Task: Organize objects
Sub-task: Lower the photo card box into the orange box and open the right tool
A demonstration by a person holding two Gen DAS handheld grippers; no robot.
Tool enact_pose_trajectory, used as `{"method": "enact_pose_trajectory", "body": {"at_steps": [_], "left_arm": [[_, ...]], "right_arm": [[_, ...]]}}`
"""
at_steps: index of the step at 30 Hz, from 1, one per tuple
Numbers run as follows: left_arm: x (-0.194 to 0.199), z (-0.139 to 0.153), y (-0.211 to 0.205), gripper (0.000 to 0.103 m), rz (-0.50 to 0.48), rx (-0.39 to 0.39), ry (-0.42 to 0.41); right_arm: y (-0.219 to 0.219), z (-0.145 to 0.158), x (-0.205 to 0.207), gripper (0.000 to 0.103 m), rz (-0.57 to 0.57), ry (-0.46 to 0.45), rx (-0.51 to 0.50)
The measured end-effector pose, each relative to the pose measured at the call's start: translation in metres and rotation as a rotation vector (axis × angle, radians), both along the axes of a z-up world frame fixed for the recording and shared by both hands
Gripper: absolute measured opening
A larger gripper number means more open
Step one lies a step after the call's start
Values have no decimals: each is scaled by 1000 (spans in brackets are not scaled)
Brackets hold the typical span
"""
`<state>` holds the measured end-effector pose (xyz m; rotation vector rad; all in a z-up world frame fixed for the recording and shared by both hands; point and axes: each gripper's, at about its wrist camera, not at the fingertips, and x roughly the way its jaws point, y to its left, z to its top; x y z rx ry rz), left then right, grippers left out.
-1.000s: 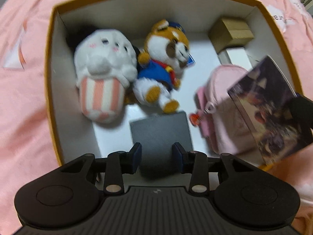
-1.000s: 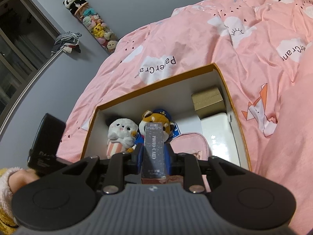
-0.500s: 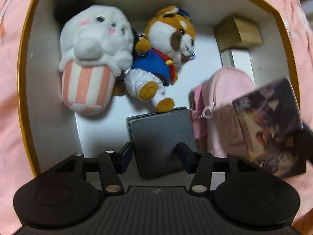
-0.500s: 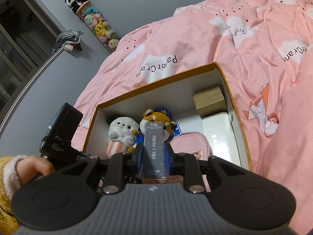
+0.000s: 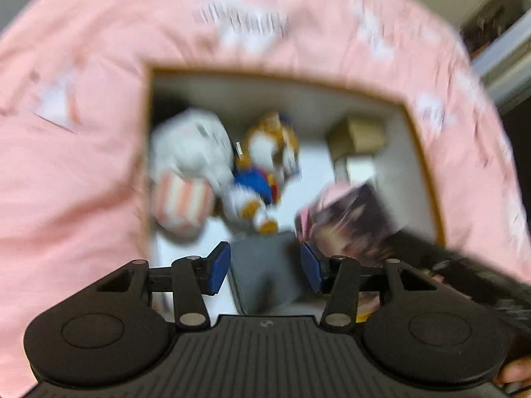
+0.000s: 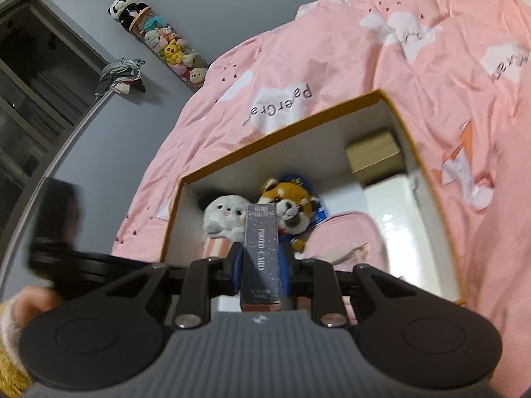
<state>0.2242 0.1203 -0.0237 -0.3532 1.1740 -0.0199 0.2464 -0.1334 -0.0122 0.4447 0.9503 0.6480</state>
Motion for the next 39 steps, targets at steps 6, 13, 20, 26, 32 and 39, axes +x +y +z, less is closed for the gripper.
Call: {"method": "enact_pose_trajectory", "body": {"at_steps": [6, 13, 20, 26, 32, 39], "left_arm": [[-10, 20, 20, 50, 160, 48, -148], [-43, 7, 55, 37, 254, -38, -122], [-46, -12, 60, 27, 273, -112, -107], [-47, -16, 61, 24, 280, -130, -110], [-48, -18, 61, 24, 290, -139, -111], [-52, -19, 62, 23, 301, -151, -115]], "right_arm": [[40, -15, 0, 24, 48, 104, 70], [78, -41, 8, 24, 56, 298, 70], [102, -57, 17, 24, 110, 375, 29], [123, -73, 26, 24, 184, 414, -73], [139, -80, 22, 28, 293, 392, -210], [142, -50, 2, 37, 363, 160, -357]]}}
